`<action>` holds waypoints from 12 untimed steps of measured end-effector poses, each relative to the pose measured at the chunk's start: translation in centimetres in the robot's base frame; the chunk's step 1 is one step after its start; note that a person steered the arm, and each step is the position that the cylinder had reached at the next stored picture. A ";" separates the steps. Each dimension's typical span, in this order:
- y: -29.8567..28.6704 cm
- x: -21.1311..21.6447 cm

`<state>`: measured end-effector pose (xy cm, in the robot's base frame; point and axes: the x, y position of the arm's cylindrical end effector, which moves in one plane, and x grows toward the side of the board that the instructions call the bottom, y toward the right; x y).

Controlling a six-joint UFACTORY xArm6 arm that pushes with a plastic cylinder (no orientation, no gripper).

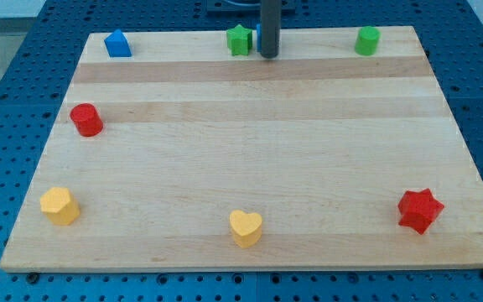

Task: Move the green circle to the right of the blue cube

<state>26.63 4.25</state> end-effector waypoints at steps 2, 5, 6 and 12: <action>13.3 3.4; 14.4 -4.6; 11.7 -4.9; 10.6 -1.9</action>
<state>24.69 14.85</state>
